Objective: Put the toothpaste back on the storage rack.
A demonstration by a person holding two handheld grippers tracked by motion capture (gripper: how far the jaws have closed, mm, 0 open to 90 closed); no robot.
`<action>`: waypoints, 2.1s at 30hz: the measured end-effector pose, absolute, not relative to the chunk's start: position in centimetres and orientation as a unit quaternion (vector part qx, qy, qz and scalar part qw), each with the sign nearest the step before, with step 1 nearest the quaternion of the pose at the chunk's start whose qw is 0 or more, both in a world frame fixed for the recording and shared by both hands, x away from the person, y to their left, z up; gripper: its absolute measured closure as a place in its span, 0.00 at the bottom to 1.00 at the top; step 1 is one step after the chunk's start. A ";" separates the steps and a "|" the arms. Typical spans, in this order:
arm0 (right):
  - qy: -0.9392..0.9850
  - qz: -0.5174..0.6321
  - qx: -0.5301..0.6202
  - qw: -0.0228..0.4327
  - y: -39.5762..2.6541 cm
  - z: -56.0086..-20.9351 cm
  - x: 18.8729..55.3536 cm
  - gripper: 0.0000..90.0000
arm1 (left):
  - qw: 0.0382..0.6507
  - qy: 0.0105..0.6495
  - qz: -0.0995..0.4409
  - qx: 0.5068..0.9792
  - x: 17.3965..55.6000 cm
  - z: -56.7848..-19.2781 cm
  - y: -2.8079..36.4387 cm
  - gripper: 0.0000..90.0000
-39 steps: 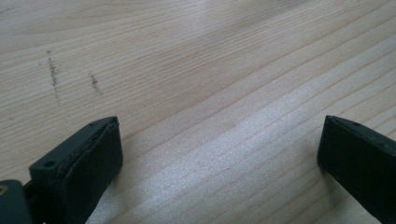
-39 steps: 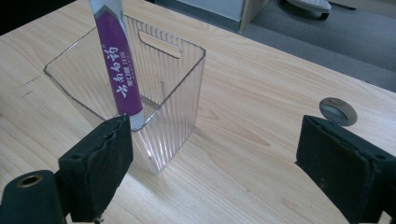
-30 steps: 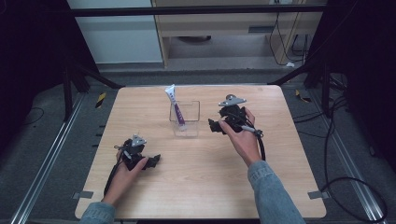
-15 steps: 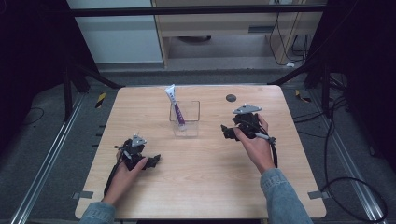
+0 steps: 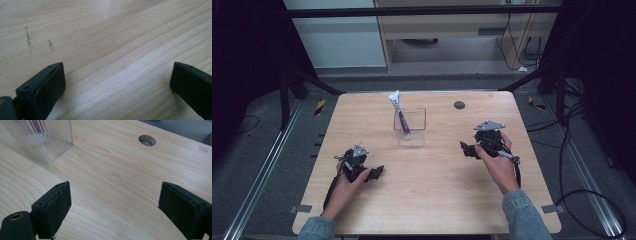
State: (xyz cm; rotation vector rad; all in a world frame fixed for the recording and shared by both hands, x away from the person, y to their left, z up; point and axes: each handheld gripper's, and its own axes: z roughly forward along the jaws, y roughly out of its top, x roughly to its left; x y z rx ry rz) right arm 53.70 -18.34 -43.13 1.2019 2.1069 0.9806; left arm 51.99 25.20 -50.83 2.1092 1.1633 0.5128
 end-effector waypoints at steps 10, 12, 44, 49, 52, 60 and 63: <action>0.773 0.352 0.462 0.254 -20.3 -44.8 52.7 0.12 | 0.333 0.445 0.196 0.807 52.0 -50.8 25.2 0.00; 0.773 0.351 0.463 0.253 -20.5 -44.9 52.7 0.12 | 0.333 0.445 0.196 0.808 52.0 -50.8 25.2 0.00; 0.754 0.330 0.515 0.240 -24.7 -49.9 51.6 0.13 | 0.332 0.445 0.196 0.808 52.0 -50.8 25.2 0.00; 0.738 0.328 0.535 0.246 -25.6 -50.7 52.0 0.13 | 0.333 0.445 0.196 0.808 52.0 -50.8 25.2 0.00; 0.734 0.328 0.540 0.247 -25.9 -51.0 52.2 0.13 | 0.333 0.445 0.196 0.808 52.0 -50.8 25.2 0.00; 0.730 0.323 0.549 0.246 -25.8 -51.1 52.6 0.10 | 0.333 0.445 0.196 0.808 52.0 -50.8 25.2 0.00; 0.733 0.323 0.547 0.245 -25.7 -51.1 52.7 0.10 | 0.333 0.445 0.196 0.808 52.0 -50.8 25.2 0.00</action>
